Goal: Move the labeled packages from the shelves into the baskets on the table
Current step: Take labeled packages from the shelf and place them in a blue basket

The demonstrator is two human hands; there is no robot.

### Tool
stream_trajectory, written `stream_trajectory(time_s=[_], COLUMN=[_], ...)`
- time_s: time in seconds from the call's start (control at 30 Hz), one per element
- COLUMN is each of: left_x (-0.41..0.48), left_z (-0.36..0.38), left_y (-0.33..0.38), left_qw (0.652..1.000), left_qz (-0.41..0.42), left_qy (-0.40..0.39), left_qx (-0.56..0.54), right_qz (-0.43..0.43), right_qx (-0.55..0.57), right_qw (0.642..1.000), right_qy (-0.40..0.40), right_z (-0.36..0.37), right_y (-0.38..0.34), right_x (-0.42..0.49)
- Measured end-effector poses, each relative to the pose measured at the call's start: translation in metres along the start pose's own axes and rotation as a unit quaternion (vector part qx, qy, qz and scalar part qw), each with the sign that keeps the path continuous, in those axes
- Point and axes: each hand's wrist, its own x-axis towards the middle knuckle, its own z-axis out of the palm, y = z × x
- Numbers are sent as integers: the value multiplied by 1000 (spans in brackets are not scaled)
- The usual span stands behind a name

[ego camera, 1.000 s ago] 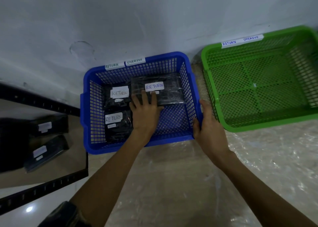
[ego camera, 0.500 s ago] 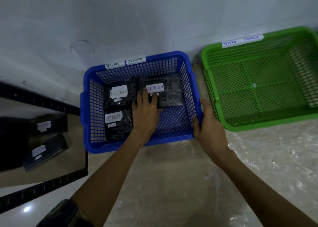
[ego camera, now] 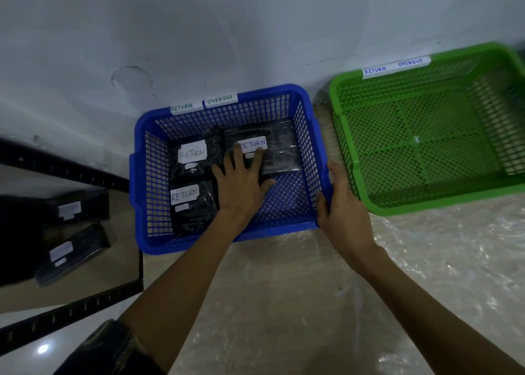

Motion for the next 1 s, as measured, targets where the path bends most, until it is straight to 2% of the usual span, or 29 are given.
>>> stream_trajectory(time_s=[0.1,0.17,0.3,0.57,0.77,1.0], left_x=[-2,-2,-3,-3,2,0], left_z=[-2,-1,-3,-8,-6,0], left_y=[-4,-9,-17,-9,-5,-10], left_qw=[998,997,999,995,992,992], left_qz=[10,16,-34,-55,-46,-30], left_qy=[34,72,12,-39,-44,-15], left_qx=[-53,-36,25,67,107,118], right_qz=[5,7,10,13,3,-2], right_qx=[0,0,0,-11,-9,-16], right_qw=[1000,1000,1000,1000,1000,1000], right_qy=[-1,1,0,-2,3,11], right_z=[1,2,1,3,3,5], right_y=[1,2,2,2,4,7], right_x=[1,0,0,0,-1,-1])
